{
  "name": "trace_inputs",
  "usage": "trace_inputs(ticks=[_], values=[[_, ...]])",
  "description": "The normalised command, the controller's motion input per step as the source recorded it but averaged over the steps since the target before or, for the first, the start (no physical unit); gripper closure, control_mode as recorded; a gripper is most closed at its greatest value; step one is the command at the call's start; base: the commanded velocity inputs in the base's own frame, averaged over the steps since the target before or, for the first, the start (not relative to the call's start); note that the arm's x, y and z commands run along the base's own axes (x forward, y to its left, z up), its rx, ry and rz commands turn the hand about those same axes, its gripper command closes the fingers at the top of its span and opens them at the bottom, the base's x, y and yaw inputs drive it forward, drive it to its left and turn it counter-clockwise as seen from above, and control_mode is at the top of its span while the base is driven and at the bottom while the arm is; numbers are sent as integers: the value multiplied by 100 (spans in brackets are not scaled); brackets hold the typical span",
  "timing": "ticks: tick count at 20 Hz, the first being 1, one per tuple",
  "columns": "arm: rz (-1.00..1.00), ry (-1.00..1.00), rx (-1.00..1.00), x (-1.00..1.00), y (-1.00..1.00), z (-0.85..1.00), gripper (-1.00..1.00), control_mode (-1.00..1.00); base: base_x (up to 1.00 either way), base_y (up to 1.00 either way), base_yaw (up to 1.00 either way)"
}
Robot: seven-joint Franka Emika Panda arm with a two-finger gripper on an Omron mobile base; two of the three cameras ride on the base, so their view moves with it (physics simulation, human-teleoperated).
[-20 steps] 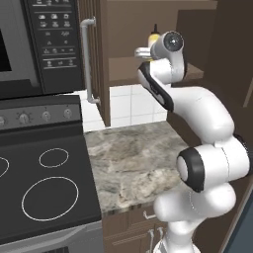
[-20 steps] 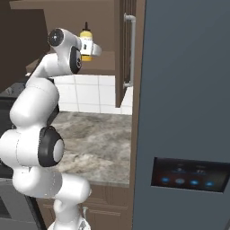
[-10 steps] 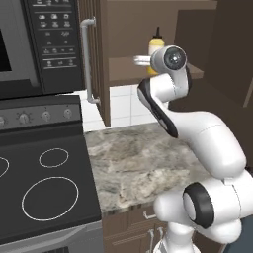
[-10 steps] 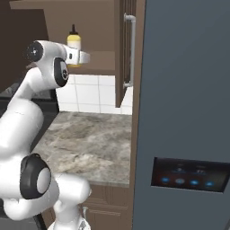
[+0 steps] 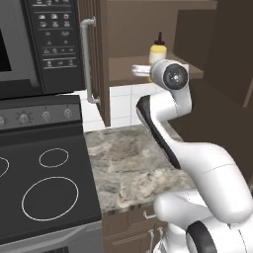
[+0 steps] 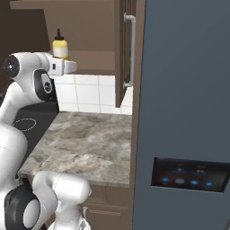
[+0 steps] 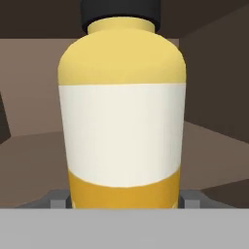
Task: Move the mustard and mayonnaise from the cabinet to the dining counter.
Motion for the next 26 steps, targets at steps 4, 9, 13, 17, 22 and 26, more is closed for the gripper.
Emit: trace_inputs(ticks=[4,9,13,17,22,26], values=[[-1,0,0,-68,14,4,100,-100,0,0,0],[0,0,0,-66,9,5,100,-100,0,0,0],[-1,0,0,-73,4,4,100,-100,0,0,0],[-3,0,0,-63,0,0,100,-100,0,0,0],[-2,0,0,-14,0,0,100,100,-1,0,-1],[0,0,0,0,0,0,100,100,-13,0,0]])
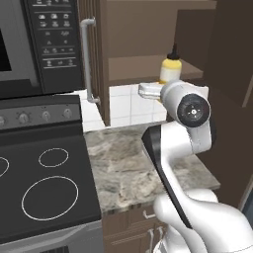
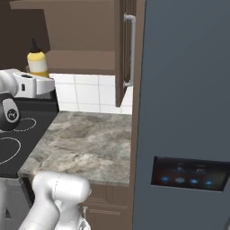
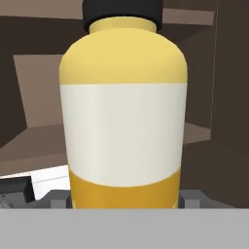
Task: Move the mustard and mayonnaise from the cabinet to the dining counter.
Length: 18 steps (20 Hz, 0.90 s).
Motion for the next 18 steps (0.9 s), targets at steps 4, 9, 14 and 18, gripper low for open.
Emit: trace_inputs(ticks=[4,9,14,18], values=[[0,0,0,0,0,0,100,100,-75,11,0],[0,0,0,0,0,0,100,100,-85,18,1],[0,0,0,0,0,0,100,100,-72,28,31],[0,0,0,0,0,0,100,100,-28,22,84]])
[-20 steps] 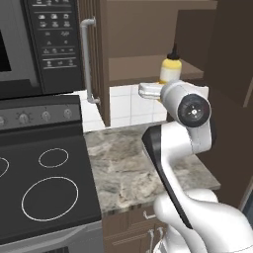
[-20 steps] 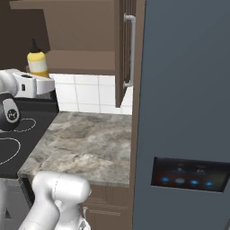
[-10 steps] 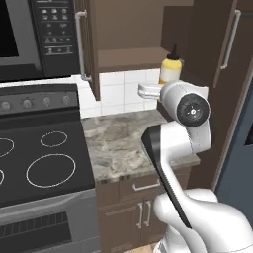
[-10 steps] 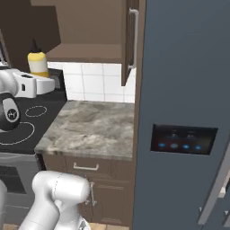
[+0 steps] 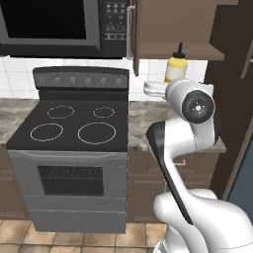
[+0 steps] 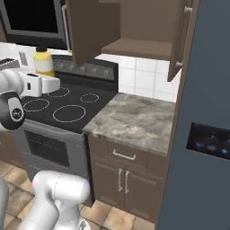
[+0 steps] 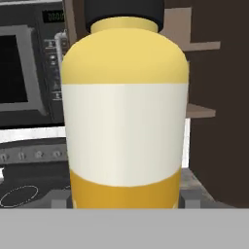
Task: Move the mustard and mayonnaise from the cabinet to the dining counter.
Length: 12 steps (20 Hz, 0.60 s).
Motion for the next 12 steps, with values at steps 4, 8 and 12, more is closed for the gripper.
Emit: trace_inputs(ticks=[4,8,12], values=[[0,0,0,0,0,0,100,100,-11,18,97],[0,0,0,0,0,0,100,100,-8,13,100],[0,0,0,0,0,0,100,100,-5,9,99]])
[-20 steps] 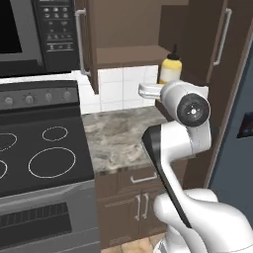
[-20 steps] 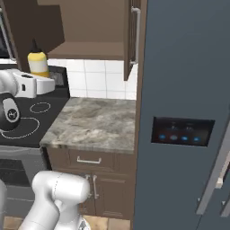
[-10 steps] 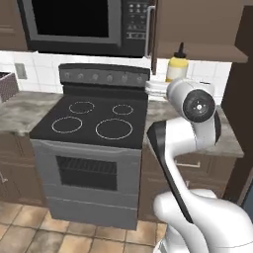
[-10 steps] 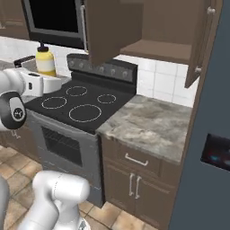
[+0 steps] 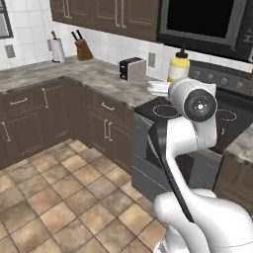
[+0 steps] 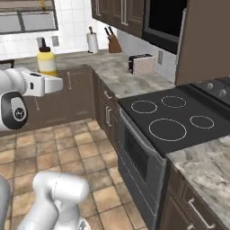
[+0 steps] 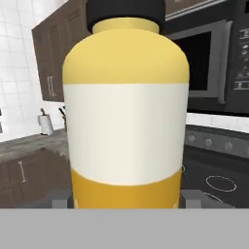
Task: Move the mustard and mayonnaise from the cabinet to the dining counter.
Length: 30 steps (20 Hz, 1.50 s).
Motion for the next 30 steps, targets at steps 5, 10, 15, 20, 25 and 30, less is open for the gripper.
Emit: trace_inputs(ticks=[5,10,15,20,25,30], values=[[0,0,0,0,0,0,100,100,10,25,75],[0,0,0,0,0,0,100,100,55,9,46],[0,0,0,0,0,0,100,100,81,0,25],[0,0,0,0,0,0,100,100,69,0,40],[0,0,0,0,0,0,100,100,52,0,57],[0,0,0,0,0,0,100,100,53,0,57]])
